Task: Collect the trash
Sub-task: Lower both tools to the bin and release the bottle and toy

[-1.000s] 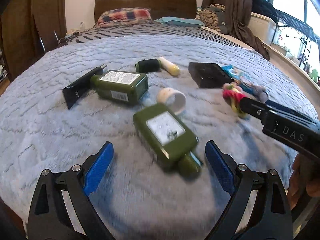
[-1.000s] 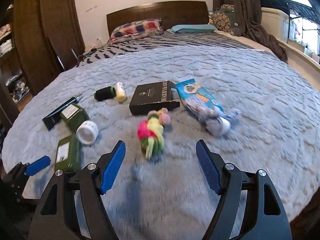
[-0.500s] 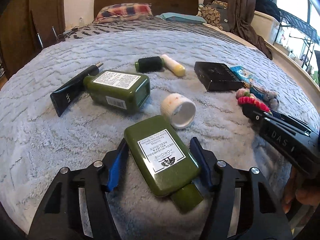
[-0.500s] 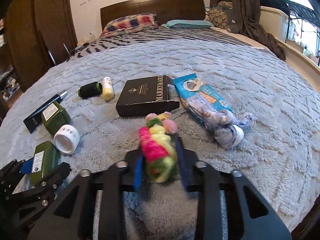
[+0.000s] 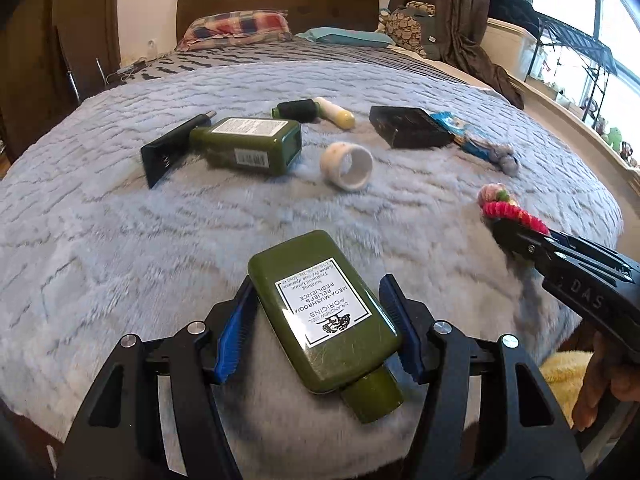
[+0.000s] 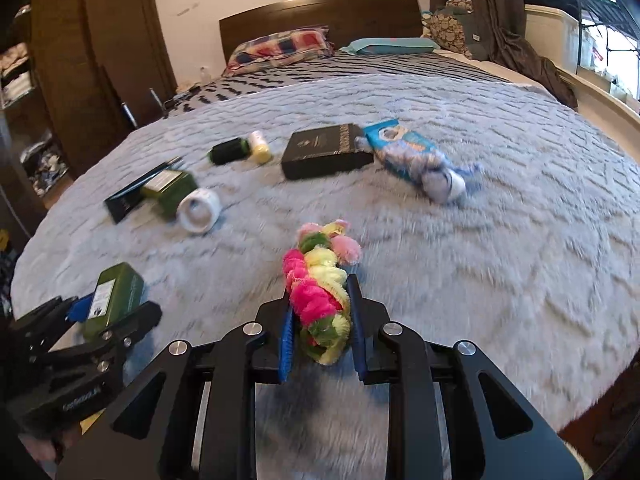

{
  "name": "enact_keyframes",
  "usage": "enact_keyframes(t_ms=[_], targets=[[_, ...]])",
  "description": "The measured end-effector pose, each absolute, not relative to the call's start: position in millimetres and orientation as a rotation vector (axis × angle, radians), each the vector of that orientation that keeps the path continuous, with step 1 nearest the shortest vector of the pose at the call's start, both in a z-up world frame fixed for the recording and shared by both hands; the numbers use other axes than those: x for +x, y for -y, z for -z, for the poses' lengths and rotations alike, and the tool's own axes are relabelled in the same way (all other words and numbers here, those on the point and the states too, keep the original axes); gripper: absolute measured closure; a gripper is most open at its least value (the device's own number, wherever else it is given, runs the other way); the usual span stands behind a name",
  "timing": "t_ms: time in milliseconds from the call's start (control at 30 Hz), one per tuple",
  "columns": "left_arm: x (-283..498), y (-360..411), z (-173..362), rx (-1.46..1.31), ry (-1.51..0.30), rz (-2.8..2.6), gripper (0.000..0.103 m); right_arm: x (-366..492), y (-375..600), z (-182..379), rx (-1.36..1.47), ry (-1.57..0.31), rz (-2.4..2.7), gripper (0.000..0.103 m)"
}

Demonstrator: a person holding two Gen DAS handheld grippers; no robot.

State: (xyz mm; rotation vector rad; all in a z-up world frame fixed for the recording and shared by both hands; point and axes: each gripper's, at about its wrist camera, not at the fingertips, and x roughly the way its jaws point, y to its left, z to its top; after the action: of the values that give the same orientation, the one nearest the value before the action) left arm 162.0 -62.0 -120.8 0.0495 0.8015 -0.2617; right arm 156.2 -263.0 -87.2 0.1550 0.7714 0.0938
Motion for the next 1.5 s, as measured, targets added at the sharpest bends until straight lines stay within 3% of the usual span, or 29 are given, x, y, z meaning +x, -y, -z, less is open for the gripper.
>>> enact_keyframes(t_ms=[633,1500], targets=[[60.6,48.7,125.4,0.031,-0.809,0.364,0.044,46.2,237.2,95.6,0.105,-0.805,-0.209,0.079],[49.5,55.5,279.8,0.071,-1.221,0.371,0.044,37.3,219.6,235.6,0.143,-1.198,-0.257,0.079]])
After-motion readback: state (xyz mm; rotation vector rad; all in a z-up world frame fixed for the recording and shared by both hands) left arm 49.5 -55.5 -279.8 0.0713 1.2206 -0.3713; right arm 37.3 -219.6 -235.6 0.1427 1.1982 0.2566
